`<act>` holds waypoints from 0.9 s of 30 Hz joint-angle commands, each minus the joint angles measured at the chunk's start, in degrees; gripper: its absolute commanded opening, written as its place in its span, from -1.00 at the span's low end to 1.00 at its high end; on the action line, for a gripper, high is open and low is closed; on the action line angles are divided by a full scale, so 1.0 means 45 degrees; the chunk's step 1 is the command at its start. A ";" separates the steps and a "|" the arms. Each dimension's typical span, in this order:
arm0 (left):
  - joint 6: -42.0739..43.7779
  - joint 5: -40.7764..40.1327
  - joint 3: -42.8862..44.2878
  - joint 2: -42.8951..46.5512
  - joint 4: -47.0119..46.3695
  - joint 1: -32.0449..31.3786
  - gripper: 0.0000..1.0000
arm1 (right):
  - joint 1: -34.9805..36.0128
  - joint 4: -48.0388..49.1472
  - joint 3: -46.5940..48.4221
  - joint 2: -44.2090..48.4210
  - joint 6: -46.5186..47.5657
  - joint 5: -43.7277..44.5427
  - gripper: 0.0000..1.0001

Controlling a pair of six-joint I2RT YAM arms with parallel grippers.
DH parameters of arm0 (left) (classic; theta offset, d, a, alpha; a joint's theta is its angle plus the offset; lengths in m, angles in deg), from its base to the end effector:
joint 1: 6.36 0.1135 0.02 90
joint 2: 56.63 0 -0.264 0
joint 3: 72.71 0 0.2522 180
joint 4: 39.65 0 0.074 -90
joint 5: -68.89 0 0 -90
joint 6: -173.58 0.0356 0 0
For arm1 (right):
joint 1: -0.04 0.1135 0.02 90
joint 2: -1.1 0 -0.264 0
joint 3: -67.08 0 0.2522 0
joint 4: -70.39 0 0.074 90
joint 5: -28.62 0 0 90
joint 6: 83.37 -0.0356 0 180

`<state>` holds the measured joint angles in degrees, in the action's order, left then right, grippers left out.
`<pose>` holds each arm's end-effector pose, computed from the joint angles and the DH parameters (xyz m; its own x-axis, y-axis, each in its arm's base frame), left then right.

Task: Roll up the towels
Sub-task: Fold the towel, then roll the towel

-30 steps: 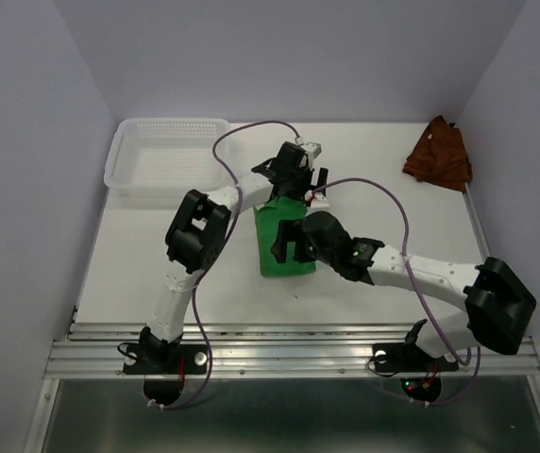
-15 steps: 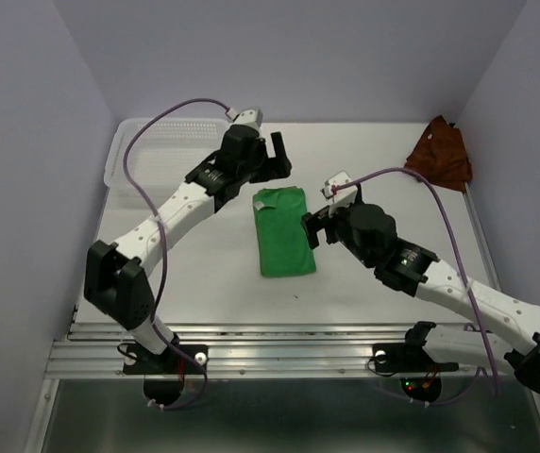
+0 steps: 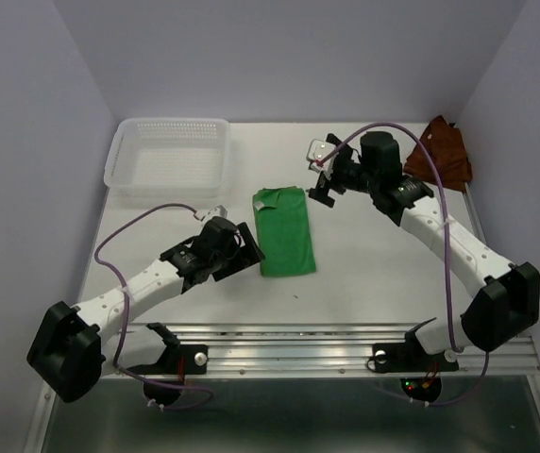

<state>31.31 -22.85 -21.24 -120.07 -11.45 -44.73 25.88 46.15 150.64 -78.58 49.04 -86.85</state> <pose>0.1829 -0.1434 0.2266 -0.7858 -0.3862 -0.4831 -0.0314 0.8051 -0.5924 0.2848 0.1549 0.3534 0.2789 -0.5415 -0.7931 -0.7696 0.3679 -0.5218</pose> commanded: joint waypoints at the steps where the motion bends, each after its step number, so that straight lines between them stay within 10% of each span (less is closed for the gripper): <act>1: -0.1664 0.0328 -0.0451 -0.0178 -0.0845 -0.0828 0.98 | 0.0116 -0.4501 0.2008 -0.0788 0.4790 -0.3461 1.00; 18: -0.3892 0.0523 0.0289 -0.3595 -0.2176 -0.1161 0.79 | 0.3669 -0.3085 -0.3202 -0.0575 0.4638 -0.1077 1.00; 27: -0.4361 -0.0473 0.0427 -0.4065 -0.1490 -0.1141 0.28 | 0.3983 -0.1757 -0.3714 -0.1004 0.3799 -0.1117 1.00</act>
<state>12.77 -22.63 -20.60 -137.73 -20.11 -49.56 43.63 31.46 134.25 -82.65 68.43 -91.86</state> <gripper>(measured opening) 0.699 0.998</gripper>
